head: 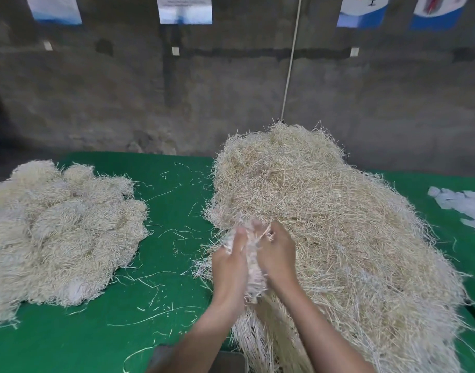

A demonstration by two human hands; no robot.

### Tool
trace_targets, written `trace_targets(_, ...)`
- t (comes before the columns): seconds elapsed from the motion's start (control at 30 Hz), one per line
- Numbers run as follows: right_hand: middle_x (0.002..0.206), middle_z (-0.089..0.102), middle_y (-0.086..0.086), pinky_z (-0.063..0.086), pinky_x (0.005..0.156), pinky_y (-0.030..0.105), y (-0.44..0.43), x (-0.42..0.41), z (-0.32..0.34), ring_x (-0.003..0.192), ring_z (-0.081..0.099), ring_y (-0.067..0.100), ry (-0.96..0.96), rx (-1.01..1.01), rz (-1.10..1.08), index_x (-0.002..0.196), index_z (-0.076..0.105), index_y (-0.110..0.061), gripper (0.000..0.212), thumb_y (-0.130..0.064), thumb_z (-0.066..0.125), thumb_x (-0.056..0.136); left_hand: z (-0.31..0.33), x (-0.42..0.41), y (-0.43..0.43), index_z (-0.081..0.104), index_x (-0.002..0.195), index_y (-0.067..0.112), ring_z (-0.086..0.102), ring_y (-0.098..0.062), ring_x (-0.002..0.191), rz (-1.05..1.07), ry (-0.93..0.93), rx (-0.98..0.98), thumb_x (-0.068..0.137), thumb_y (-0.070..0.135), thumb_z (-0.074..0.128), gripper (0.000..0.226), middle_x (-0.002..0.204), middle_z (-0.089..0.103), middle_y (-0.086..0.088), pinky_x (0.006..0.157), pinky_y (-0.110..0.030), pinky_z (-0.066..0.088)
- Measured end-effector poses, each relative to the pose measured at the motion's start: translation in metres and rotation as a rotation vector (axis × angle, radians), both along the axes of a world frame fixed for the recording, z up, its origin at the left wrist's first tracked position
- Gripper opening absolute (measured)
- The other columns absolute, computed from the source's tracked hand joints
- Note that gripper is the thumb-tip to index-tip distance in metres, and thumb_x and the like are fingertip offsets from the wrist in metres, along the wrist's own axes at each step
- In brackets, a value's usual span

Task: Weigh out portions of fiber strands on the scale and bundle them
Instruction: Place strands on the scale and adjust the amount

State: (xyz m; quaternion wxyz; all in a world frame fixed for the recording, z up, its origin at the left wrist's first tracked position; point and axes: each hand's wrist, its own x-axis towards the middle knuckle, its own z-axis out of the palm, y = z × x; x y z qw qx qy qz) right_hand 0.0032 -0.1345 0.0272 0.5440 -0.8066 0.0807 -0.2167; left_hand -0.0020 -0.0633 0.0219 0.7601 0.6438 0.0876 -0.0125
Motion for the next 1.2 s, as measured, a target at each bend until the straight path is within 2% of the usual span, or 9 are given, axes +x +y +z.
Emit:
trace_targets(0.1, 0.06, 0.044, -0.012, 0.029, 0.04, 0.017, 0.003, -0.005, -0.009, 0.043, 0.038, 0.002, -0.119, -0.001, -0.066, 0.066, 0.043, -0.031, 0.031, -0.024, 0.041, 0.097, 0.001, 0.007, 0.001, 0.055, 0.078, 0.008, 0.043, -0.012, 0.046, -0.024, -0.01, 0.048, 0.081, 0.067, 0.046, 0.06, 0.057, 0.044, 0.0, 0.047, -0.022, 0.038)
trace_targets(0.2, 0.051, 0.041, -0.01, 0.027, 0.042, 0.018, 0.032, -0.017, -0.021, 0.042, 0.034, 0.004, -0.192, -0.213, -0.057, 0.062, 0.039, -0.035, 0.033, -0.045, 0.035, 0.093, 0.002, 0.018, 0.005, 0.05, 0.06, 0.007, 0.042, -0.008, 0.036, 0.087, 0.04, -0.022, 0.099, 0.023, 0.048, 0.043, 0.042, 0.042, 0.005, 0.037, -0.018, 0.033)
trace_targets(0.33, 0.046, 0.032, -0.008, 0.022, 0.046, 0.024, 0.0, 0.002, -0.012, 0.042, 0.023, 0.006, -0.156, -0.042, -0.122, 0.054, 0.036, -0.023, 0.045, -0.023, 0.042, 0.098, -0.001, 0.004, 0.002, 0.053, 0.086, 0.008, 0.048, -0.008, 0.051, -0.019, 0.104, 0.032, 0.092, 0.052, 0.046, 0.045, 0.053, 0.047, 0.011, 0.065, -0.027, 0.045)
trace_targets(0.5, 0.046, 0.033, -0.011, 0.026, 0.04, 0.016, 0.029, -0.017, -0.03, 0.039, 0.033, 0.006, -0.157, -0.209, -0.106, 0.059, 0.035, -0.034, 0.039, -0.03, 0.037, 0.098, -0.006, 0.012, 0.009, 0.044, 0.065, 0.011, 0.04, -0.005, 0.032, -0.036, 0.091, 0.031, 0.098, 0.01, 0.045, 0.033, 0.055, 0.039, -0.005, 0.034, -0.016, 0.031)
trace_targets(0.7, 0.053, 0.042, -0.007, 0.026, 0.042, 0.019, -0.007, -0.013, -0.031, 0.041, 0.032, 0.006, -0.068, -0.288, 0.044, 0.081, 0.045, -0.02, 0.021, -0.021, 0.037, 0.1, -0.007, 0.007, 0.017, 0.057, 0.1, 0.007, 0.06, -0.019, 0.072, -0.094, 0.007, 0.17, 0.073, 0.075, 0.044, 0.074, 0.077, 0.061, -0.002, 0.071, -0.037, 0.046)
trace_targets(0.8, 0.063, 0.053, -0.005, 0.038, 0.043, 0.018, -0.032, -0.012, -0.012, 0.046, 0.042, 0.002, -0.062, -0.328, 0.042, 0.097, 0.048, -0.016, 0.007, -0.021, 0.051, 0.093, -0.009, 0.016, 0.033, 0.043, 0.135, 0.006, 0.059, -0.008, 0.1, -0.05, -0.164, 0.389, 0.083, 0.062, 0.05, 0.077, 0.122, 0.06, -0.005, 0.089, -0.025, 0.038)
trace_targets(0.97, 0.134, 0.029, -0.027, 0.036, 0.098, 0.031, -0.018, -0.013, 0.01, 0.127, 0.032, 0.001, 0.087, 0.117, 0.394, 0.131, 0.032, -0.054, 0.049, -0.067, 0.039, 0.085, -0.003, 0.017, 0.01, 0.047, 0.102, 0.022, 0.051, 0.008, 0.076, -0.232, -0.281, 0.428, 0.095, 0.041, 0.046, 0.019, 0.097, 0.05, 0.016, 0.062, -0.003, 0.039)
trace_targets(1.1, 0.135, 0.048, -0.008, 0.035, 0.097, 0.025, -0.012, -0.012, -0.008, 0.121, 0.047, 0.01, 0.155, 0.058, 0.203, 0.137, 0.043, -0.03, 0.068, -0.069, 0.043, 0.082, 0.011, 0.021, 0.014, 0.047, 0.107, 0.019, 0.05, -0.006, 0.098, -0.007, -0.117, -0.03, 0.097, 0.054, 0.03, 0.04, 0.107, 0.055, 0.005, 0.089, -0.028, 0.038)
trace_targets(1.2, 0.119, 0.06, 0.003, 0.046, 0.087, 0.025, -0.028, -0.004, -0.009, 0.102, 0.061, 0.02, 0.153, 0.315, 0.04, 0.141, 0.038, -0.012, 0.084, -0.067, 0.042, 0.078, -0.003, 0.006, 0.022, 0.044, 0.122, 0.03, 0.043, -0.005, 0.114, -0.058, -0.147, 0.143, 0.085, 0.067, 0.035, 0.053, 0.131, 0.048, 0.006, 0.095, -0.031, 0.034)
